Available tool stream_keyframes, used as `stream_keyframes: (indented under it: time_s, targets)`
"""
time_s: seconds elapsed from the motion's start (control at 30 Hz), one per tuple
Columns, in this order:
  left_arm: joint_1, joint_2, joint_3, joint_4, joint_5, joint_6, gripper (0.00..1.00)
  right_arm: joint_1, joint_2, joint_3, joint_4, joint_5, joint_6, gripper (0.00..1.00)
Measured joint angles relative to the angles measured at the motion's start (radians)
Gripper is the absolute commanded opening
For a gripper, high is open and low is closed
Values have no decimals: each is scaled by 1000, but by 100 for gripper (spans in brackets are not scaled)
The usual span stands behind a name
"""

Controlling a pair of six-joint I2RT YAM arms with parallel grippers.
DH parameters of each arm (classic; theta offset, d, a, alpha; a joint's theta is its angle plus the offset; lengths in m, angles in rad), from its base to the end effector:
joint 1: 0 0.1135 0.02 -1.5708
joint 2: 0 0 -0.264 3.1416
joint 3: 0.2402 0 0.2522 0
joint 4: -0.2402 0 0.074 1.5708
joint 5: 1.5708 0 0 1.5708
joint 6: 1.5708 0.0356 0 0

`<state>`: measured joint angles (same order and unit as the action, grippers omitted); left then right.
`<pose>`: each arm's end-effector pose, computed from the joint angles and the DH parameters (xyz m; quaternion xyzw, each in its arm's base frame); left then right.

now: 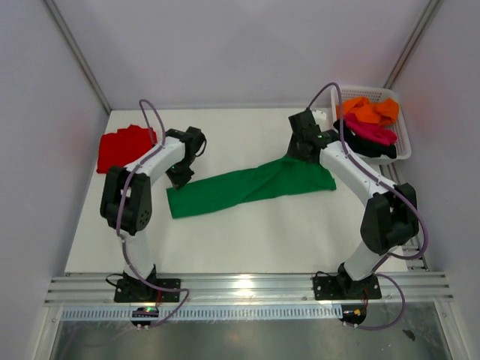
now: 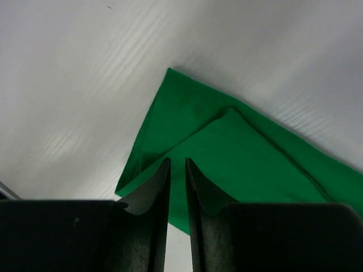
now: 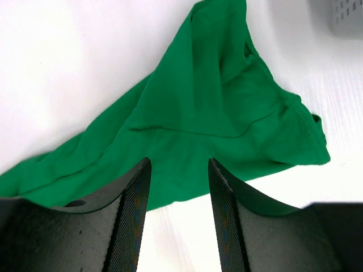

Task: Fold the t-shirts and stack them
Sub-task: Fold the other side of the tshirt into a rectangle

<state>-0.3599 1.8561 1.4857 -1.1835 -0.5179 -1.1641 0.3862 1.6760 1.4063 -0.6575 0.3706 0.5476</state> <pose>0.3302 -0.1054 0.2292 -0.3803 0.8887 0.1796 0.1827 0.3422 0.1252 0.2829 0.1333 0.9247 -0.0162 0.3563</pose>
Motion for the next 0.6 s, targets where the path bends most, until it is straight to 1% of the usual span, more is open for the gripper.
stream_keyframes:
  time_s: [0.1, 0.23, 0.27, 0.33, 0.4, 0.43, 0.5, 0.53, 0.6]
  targets:
    - [0, 94, 4, 50, 59, 68, 19, 6, -24, -33, 13, -4, 0, 49]
    - [0, 150, 4, 95, 130, 132, 25, 4, -28, -73, 10, -3, 0, 50]
    - [0, 154, 4, 100, 140, 143, 27, 4, -28, -79, 9, -1, 0, 49]
    - [0, 162, 4, 111, 163, 163, 37, 4, -30, -84, 10, 0, -1, 49]
    - [0, 169, 5, 121, 181, 181, 43, 4, -34, -86, 10, 1, -2, 50]
    - [0, 174, 5, 126, 189, 188, 51, 4, -34, -87, 10, 1, -4, 49]
    - [0, 177, 5, 132, 198, 205, 55, 4, -35, -87, 10, 1, -5, 49]
    - [0, 177, 7, 132, 198, 208, 59, 4, -35, -87, 11, 1, -5, 50]
    - [0, 177, 19, 131, 198, 218, 62, 4, -35, -88, 11, 0, -5, 49]
